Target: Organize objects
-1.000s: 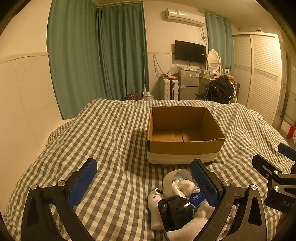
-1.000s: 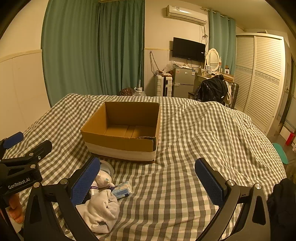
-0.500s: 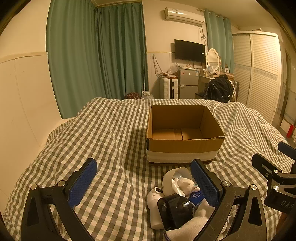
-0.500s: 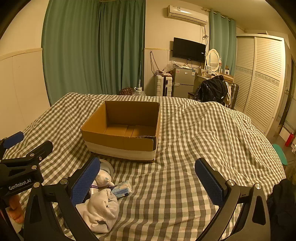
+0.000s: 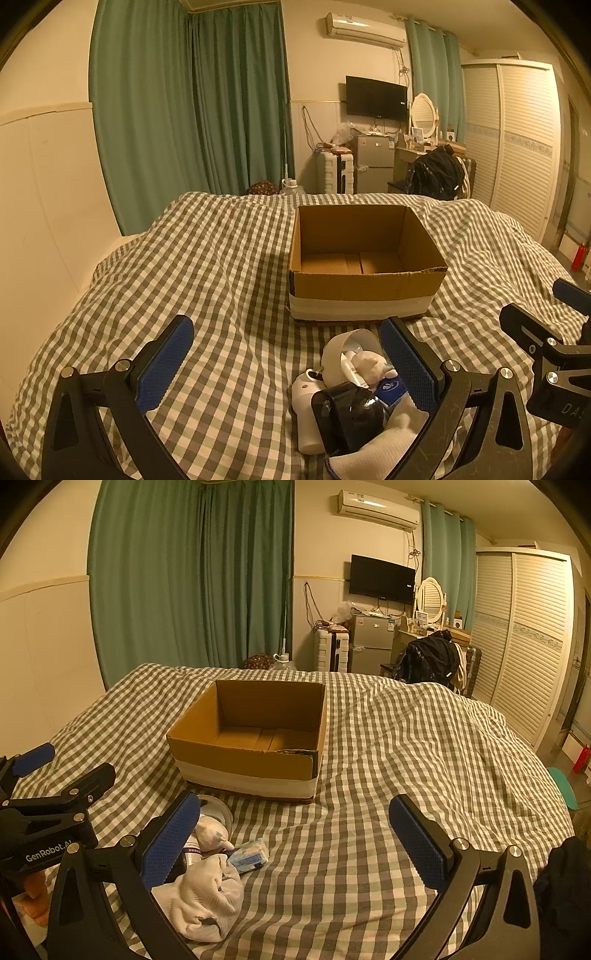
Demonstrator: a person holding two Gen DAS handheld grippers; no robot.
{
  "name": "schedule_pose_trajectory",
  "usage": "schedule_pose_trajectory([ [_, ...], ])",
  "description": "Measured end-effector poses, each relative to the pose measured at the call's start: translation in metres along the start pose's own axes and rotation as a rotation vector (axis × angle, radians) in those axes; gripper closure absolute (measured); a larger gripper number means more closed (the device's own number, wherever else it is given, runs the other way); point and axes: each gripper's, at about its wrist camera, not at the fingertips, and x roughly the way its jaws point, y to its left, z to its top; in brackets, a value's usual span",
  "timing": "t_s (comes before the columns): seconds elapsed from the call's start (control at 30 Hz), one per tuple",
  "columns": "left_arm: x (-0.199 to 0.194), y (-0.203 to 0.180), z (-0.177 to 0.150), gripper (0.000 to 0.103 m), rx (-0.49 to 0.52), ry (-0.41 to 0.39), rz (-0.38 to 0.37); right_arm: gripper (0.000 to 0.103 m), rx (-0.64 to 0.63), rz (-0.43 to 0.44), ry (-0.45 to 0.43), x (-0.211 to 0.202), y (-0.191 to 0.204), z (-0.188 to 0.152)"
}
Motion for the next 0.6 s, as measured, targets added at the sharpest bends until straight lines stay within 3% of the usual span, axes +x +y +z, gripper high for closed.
schedule_pose_trajectory([
  [0.6,-0.0048,0.0008,0.0024,0.0,-0.001,-0.004,-0.01,0.0,-0.006,0.001,-0.004,-0.0041,0.0024,0.0016],
])
